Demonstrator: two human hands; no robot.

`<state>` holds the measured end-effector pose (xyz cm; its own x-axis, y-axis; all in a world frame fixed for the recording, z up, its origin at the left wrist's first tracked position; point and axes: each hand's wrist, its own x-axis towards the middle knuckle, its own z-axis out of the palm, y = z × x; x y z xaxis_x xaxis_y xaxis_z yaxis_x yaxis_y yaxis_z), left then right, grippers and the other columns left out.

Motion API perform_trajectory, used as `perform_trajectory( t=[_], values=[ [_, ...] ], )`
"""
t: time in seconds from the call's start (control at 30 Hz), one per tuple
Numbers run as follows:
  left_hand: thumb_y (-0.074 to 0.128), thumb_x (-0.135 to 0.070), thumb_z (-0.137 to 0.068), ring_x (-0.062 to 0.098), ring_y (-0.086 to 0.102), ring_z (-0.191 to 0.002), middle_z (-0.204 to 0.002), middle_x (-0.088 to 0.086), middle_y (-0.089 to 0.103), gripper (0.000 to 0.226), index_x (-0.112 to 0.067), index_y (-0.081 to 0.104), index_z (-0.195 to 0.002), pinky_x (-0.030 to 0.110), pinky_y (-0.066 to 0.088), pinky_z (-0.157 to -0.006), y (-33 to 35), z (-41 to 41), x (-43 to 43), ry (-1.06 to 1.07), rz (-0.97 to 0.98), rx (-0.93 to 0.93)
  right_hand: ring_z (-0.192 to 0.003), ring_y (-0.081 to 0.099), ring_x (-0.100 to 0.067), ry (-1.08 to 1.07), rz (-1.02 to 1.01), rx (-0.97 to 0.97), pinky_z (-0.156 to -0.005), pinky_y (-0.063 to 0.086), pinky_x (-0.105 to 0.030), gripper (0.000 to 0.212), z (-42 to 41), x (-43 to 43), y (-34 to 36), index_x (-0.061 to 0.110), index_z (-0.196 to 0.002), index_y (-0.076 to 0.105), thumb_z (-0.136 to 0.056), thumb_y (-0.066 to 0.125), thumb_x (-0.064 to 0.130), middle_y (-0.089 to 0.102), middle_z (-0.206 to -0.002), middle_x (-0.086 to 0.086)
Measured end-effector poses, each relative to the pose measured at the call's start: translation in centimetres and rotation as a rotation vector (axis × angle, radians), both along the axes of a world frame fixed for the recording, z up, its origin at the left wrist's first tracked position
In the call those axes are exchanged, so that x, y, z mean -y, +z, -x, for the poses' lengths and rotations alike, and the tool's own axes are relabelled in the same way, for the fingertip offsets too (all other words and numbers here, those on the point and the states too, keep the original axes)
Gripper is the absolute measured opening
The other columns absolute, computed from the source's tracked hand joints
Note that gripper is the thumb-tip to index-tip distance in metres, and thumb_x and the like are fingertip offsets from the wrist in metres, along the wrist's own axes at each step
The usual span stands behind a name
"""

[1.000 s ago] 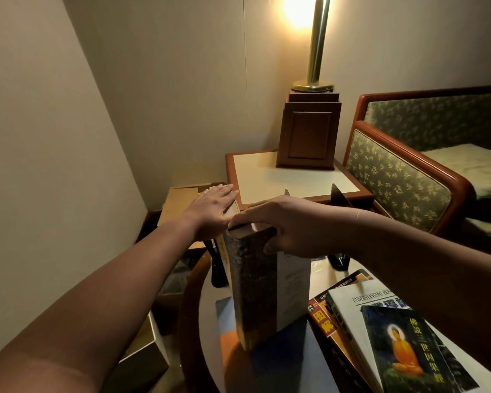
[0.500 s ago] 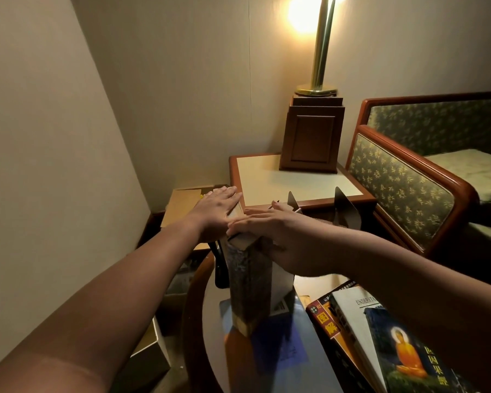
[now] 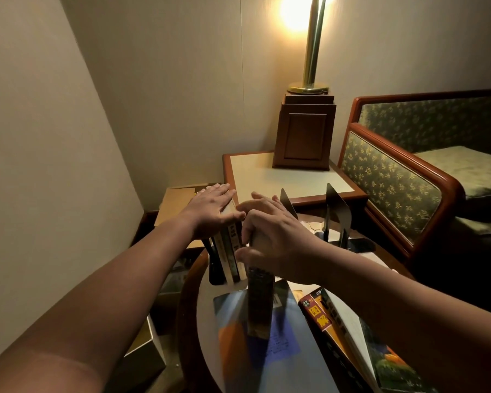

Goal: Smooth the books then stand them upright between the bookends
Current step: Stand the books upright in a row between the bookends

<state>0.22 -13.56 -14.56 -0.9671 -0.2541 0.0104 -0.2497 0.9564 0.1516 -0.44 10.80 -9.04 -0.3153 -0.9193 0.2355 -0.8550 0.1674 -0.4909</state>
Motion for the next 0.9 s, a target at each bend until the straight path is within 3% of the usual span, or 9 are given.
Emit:
perform_trajectory(
  t=[0.07, 0.13, 0.27, 0.33, 0.43, 0.5, 0.63, 0.77, 0.9],
  values=[
    [0.027, -0.075, -0.088, 0.017, 0.001, -0.153, -0.166, -0.004, 0.006, 0.085, -0.028, 0.016, -0.158, 0.040, 0.002, -0.121, -0.1, 0.0, 0.1, -0.010, 0.000, 0.002, -0.149, -0.015, -0.012, -0.051, -0.076, 0.022, -0.119, -0.011, -0.041, 0.037, -0.3, -0.2, 0.1, 0.032, -0.121, 0.051, -0.090, 0.065, 0.047, 0.005, -0.165, 0.004],
    [0.023, -0.077, -0.083, 0.017, 0.002, -0.153, -0.166, -0.004, 0.007, 0.091, -0.028, 0.016, -0.158, 0.041, 0.003, -0.122, -0.2, 0.0, 0.2, -0.011, -0.006, 0.000, -0.146, -0.028, -0.017, -0.124, -0.157, 0.039, -0.117, -0.012, -0.042, 0.070, -0.8, -0.4, 0.4, 0.032, -0.147, 0.029, -0.089, 0.062, 0.053, -0.018, -0.164, 0.002],
    [0.021, -0.079, -0.081, 0.017, 0.003, -0.153, -0.166, -0.004, 0.008, 0.093, -0.028, 0.017, -0.158, 0.041, 0.004, -0.121, -0.3, 0.0, 0.2, -0.003, 0.005, -0.010, -0.148, -0.015, -0.037, -0.261, -0.282, 0.060, -0.120, 0.010, -0.048, 0.093, -1.7, -0.7, 1.2, 0.030, -0.156, 0.000, -0.089, 0.056, 0.063, -0.032, -0.159, -0.007],
    [0.021, -0.079, -0.080, 0.017, 0.003, -0.153, -0.166, -0.004, 0.008, 0.093, -0.028, 0.017, -0.158, 0.041, 0.004, -0.121, -0.3, 0.0, 0.1, 0.001, 0.011, -0.004, -0.147, 0.017, -0.044, -0.276, -0.326, 0.134, -0.113, 0.033, -0.041, 0.091, -2.1, -1.2, 1.7, 0.029, -0.156, 0.004, -0.089, 0.056, 0.061, -0.022, -0.162, -0.012],
    [0.021, -0.078, -0.079, 0.017, 0.002, -0.153, -0.166, -0.004, 0.008, 0.094, -0.027, 0.017, -0.158, 0.041, 0.004, -0.122, -0.3, 0.1, 0.1, 0.004, 0.009, -0.002, -0.114, 0.052, -0.025, -0.244, -0.313, 0.234, -0.081, 0.049, -0.019, 0.082, -2.0, -1.5, 2.3, 0.027, -0.155, 0.012, -0.093, 0.060, 0.049, 0.032, -0.155, -0.017],
    [0.021, -0.079, -0.079, 0.017, 0.002, -0.153, -0.166, -0.004, 0.008, 0.094, -0.028, 0.017, -0.158, 0.041, 0.004, -0.122, -0.3, 0.0, 0.2, 0.001, 0.005, 0.003, -0.102, 0.050, -0.017, -0.223, -0.277, 0.287, -0.070, 0.046, -0.014, 0.078, -1.5, -1.4, 2.4, 0.026, -0.154, 0.015, -0.093, 0.063, 0.039, 0.049, -0.142, -0.013],
    [0.020, -0.081, -0.076, 0.017, 0.002, -0.153, -0.166, -0.004, 0.008, 0.098, -0.027, 0.017, -0.158, 0.041, 0.004, -0.122, 0.0, 0.1, 0.2, -0.001, -0.007, 0.012, -0.121, 0.051, -0.025, -0.197, -0.238, 0.374, -0.073, 0.047, -0.017, 0.073, -0.7, -1.5, 2.4, 0.028, -0.152, 0.024, -0.091, 0.065, 0.025, 0.045, -0.147, -0.010],
    [0.009, -0.087, -0.065, 0.018, 0.002, -0.153, -0.166, -0.004, 0.007, 0.112, -0.026, 0.017, -0.158, 0.042, 0.005, -0.122, 0.2, -0.1, 0.1, -0.013, -0.023, 0.015, -0.107, 0.046, -0.013, -0.205, -0.150, 0.423, -0.060, 0.045, -0.011, 0.067, -0.1, -1.6, 2.1, 0.035, -0.149, 0.034, -0.091, 0.063, 0.017, 0.045, -0.148, -0.004],
    [0.019, -0.078, -0.076, 0.018, 0.002, -0.153, -0.166, -0.003, 0.007, 0.097, -0.026, 0.016, -0.158, 0.041, 0.004, -0.121, 0.2, -0.2, 0.0, -0.013, -0.023, 0.015, -0.101, 0.045, -0.010, -0.226, -0.076, 0.351, -0.050, 0.044, -0.011, 0.061, 0.1, -1.4, 1.1, 0.035, -0.145, 0.041, -0.092, 0.064, 0.014, 0.053, -0.140, -0.003]
  ],
)
